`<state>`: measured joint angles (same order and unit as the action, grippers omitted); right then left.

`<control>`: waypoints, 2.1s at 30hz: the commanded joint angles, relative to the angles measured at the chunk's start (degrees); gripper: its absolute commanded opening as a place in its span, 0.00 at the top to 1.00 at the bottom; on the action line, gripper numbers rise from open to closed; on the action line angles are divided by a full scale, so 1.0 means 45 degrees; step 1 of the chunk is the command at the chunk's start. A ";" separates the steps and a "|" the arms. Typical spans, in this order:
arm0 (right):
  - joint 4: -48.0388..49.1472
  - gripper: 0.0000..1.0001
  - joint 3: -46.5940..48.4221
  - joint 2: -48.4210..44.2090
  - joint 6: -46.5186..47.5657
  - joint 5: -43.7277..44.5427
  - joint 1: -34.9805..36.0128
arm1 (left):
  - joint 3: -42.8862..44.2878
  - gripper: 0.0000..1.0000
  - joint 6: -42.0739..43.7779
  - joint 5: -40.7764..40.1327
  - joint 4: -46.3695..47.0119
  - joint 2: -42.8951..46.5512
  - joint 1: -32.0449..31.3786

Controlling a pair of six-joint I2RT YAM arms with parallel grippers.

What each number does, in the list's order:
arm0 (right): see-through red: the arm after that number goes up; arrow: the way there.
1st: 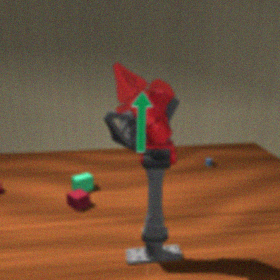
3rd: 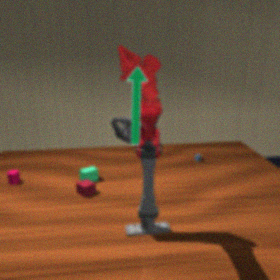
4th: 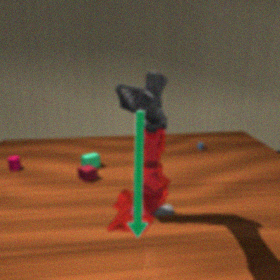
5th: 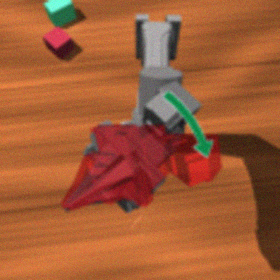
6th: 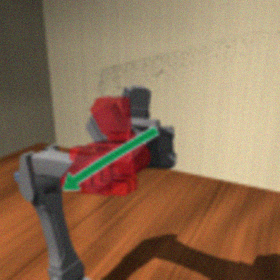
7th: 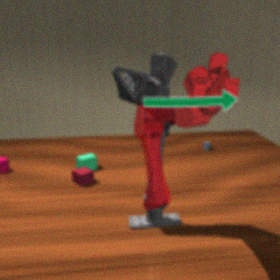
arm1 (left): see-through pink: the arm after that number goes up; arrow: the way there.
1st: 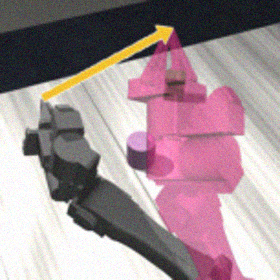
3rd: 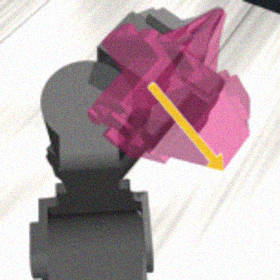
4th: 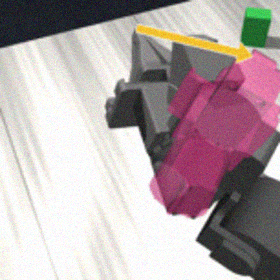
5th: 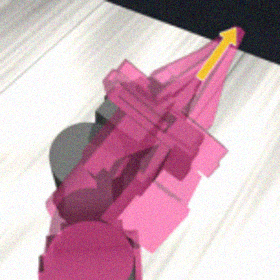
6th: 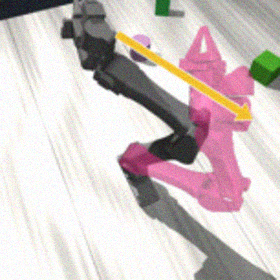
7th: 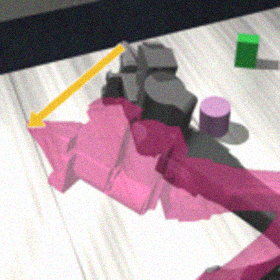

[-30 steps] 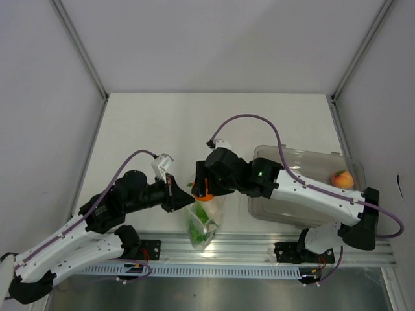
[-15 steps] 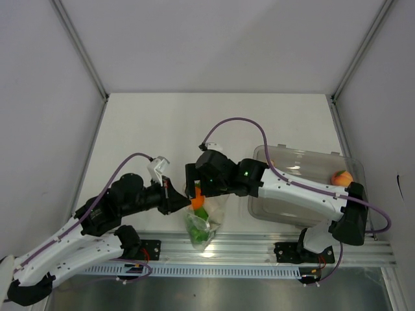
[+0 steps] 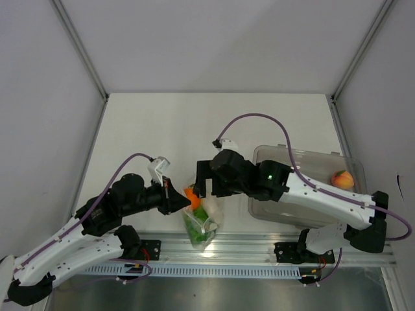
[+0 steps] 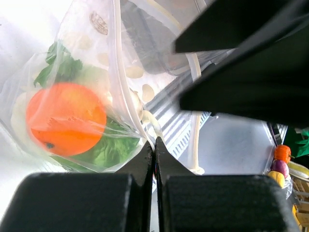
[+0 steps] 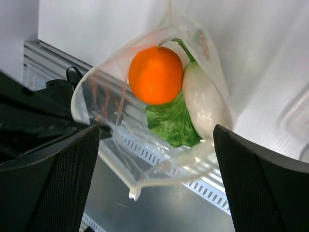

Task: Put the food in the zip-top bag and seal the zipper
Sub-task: Place the fake fruit in the zipper food storage bag, then pick up the fake fruit from the bin.

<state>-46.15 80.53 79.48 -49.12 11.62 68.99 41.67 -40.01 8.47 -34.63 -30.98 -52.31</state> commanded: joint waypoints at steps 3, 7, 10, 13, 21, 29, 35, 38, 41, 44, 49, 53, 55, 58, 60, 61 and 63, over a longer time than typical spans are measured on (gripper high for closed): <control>-0.1694 0.01 0.0658 -0.2035 -0.0586 0.2450 0.0137 | -0.0138 0.99 0.0102 -0.0124 0.0411 -0.0048 0.0043; -0.4461 0.01 0.1049 -0.2896 -0.1171 0.4329 -0.0291 | -0.0099 0.99 0.0102 -0.0066 0.0489 -0.0127 0.0043; -0.5599 0.01 0.0777 -0.3598 -0.1621 0.5249 -0.1480 | -0.0119 0.99 0.0083 -0.0027 0.0548 -0.0205 0.0043; -0.5042 0.01 -0.0334 -0.4360 -0.0942 0.4842 -0.3607 | -0.0158 0.99 0.0063 0.0012 0.0587 -0.0205 0.0043; -0.3771 0.01 -0.3535 -0.5183 -0.0413 0.4413 -1.0806 | -0.0061 0.99 0.0043 -0.0027 0.0372 -0.0107 0.0043; -0.1777 0.01 -0.5782 -0.5006 0.0895 0.2792 -1.7078 | 0.0056 0.99 0.0121 0.0051 0.0274 -0.0263 0.0043; 0.0097 0.01 -0.7211 -0.5065 0.1891 0.1327 -2.0695 | 0.0037 0.99 0.0141 0.0149 0.0274 -0.0400 0.0043; 0.0879 0.01 -0.7855 -0.5007 0.2029 0.0449 -2.1695 | 0.0056 0.99 0.0160 0.0168 0.0255 -0.0459 0.0043; 0.1679 0.01 -0.8403 -0.4793 0.2088 -0.0314 -2.2693 | 0.0115 0.99 0.0200 0.0149 0.0294 -0.0556 0.0043; 0.2344 0.00 -0.8579 -0.4286 0.2205 -0.0726 -2.3065 | 0.0193 0.99 0.0258 0.0169 0.0274 -0.0732 0.0043; 0.3632 0.01 -0.8794 -0.3582 0.2750 -0.1193 -2.3358 | 0.0193 0.99 0.0278 0.0149 0.0352 -0.0849 0.0043; 0.4608 0.01 -0.8873 -0.2666 0.3161 -0.2072 -2.3651 | 0.0154 0.99 0.0278 0.0149 0.0411 -0.0966 0.0043; 0.4844 0.00 -0.8911 -0.2429 0.3317 -0.2093 -2.3691 | 0.0154 1.00 0.0278 0.0149 0.0411 -0.0986 0.0043; 0.5586 0.01 -0.9223 -0.2253 0.3533 -0.2619 -2.3886 | 0.0193 1.00 0.0336 0.0072 0.0372 -0.0986 0.0043; 0.5995 0.01 -0.9437 -0.2194 0.3592 -0.2738 -2.3925 | 0.0212 0.99 0.0394 0.0032 0.0352 -0.1025 0.0043; 0.6172 0.01 -0.9516 -0.2194 0.3650 -0.2757 -2.3945 | 0.0251 0.99 0.0414 0.0013 0.0352 -0.1064 0.0043; 0.6407 0.01 -0.9634 -0.2078 0.3709 -0.2582 -2.3964 | 0.0213 0.99 0.0414 0.0051 0.0391 -0.1142 0.0043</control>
<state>-22.39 37.85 69.67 -34.20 0.58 -38.26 41.25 -39.79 8.71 -33.93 -35.38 -52.31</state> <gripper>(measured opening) 0.993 0.004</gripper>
